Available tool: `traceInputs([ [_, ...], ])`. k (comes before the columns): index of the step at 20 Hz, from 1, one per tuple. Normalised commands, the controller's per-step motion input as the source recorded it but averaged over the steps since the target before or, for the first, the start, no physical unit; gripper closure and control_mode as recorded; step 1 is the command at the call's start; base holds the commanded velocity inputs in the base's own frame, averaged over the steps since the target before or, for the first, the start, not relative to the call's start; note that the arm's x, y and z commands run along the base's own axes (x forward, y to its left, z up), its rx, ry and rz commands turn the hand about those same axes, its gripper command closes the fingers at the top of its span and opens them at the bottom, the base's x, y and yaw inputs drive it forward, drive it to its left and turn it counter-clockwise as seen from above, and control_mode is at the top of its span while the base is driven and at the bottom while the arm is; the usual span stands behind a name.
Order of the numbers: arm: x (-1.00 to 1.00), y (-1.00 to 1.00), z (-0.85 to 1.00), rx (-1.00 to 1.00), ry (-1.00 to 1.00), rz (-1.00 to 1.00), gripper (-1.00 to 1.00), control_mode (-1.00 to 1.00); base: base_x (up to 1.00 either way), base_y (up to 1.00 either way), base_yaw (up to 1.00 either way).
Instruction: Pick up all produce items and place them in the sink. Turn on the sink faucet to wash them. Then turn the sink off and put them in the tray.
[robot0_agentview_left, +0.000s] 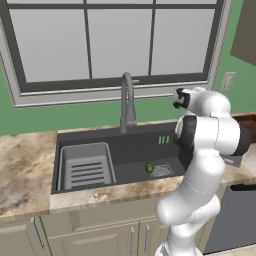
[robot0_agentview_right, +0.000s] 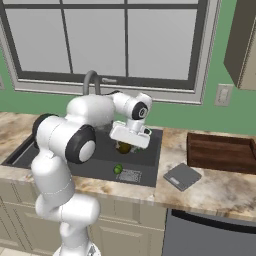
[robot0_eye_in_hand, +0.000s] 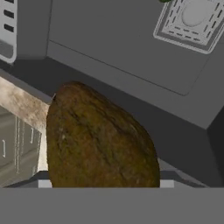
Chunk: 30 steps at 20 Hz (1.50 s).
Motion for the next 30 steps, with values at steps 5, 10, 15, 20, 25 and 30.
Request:
traceInputs([
  [5, 0.12, 0.05, -0.55, 0.00, -0.09, 0.00, 1.00, -1.00, 0.00, 0.00, 0.00],
  [10, 0.20, 0.08, -0.45, 0.00, -0.24, -0.02, 1.00, -1.00, 0.00, 0.00, 0.00],
  [15, 0.29, 0.14, -0.48, 0.00, -0.22, -0.04, 1.00, -1.00, 0.00, 0.00, 0.00],
  [20, 0.32, 0.27, -0.35, 0.00, -0.07, -0.09, 1.00, -1.00, 0.00, 0.00, 0.00],
  [25, 0.51, 0.07, -0.18, 0.00, 0.00, -0.13, 1.00, -1.00, 0.00, 0.00, 0.00],
  [30, 0.51, -0.05, -0.17, -0.02, 0.00, -0.16, 1.00, -1.00, 0.00, 0.00, 0.00],
])
